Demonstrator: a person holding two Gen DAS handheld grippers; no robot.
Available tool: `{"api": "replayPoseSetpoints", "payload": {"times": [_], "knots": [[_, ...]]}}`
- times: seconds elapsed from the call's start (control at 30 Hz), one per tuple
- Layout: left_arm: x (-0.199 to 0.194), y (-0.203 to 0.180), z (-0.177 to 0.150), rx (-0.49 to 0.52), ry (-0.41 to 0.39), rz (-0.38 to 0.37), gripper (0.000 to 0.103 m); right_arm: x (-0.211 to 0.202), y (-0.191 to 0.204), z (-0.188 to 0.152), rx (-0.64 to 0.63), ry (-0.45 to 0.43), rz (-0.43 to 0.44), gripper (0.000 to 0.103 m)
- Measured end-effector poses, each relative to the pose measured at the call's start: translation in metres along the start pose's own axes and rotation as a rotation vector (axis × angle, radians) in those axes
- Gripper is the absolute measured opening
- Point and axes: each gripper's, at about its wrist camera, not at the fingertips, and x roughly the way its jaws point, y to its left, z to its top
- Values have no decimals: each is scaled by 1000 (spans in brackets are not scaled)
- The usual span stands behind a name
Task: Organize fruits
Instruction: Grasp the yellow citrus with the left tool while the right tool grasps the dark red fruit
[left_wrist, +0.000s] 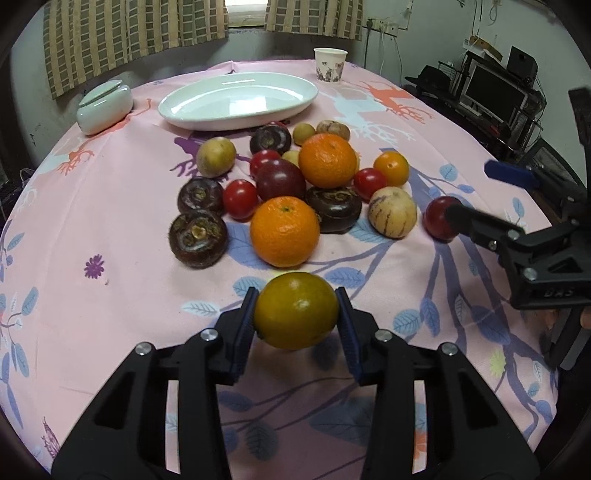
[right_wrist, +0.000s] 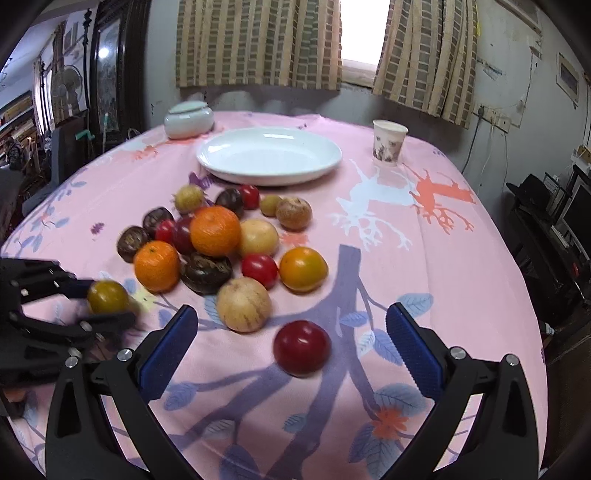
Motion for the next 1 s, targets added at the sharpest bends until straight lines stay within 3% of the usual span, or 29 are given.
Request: {"api": "replayPoseSetpoints", "payload": {"times": [0.3, 0.37, 0.4, 0.47, 0.5, 0.77, 1.0], "knots": [[-2, 7, -2, -12, -7, -61, 42, 28, 2, -17, -98, 154, -2, 98], [-1, 9, -2, -23, -4, -59, 42, 35, 0, -14, -93, 173, -2, 74], [-1, 10, -2, -27, -3, -60, 42, 39, -2, -12, -80, 183, -2, 70], [-1, 10, -2, -29, -4, -59, 42, 44, -6, -8, -48, 196, 49, 48], [-1, 10, -2, -29, -6, -55, 42, 45, -6, -7, -41, 200, 79, 42], [-3, 16, -1, -50, -25, -47, 42, 33, -4, -9, -22, 188, 60, 40], [-17, 17, -1, -68, -42, -79, 42, 1, -5, -2, -7, 103, 66, 40]]}}
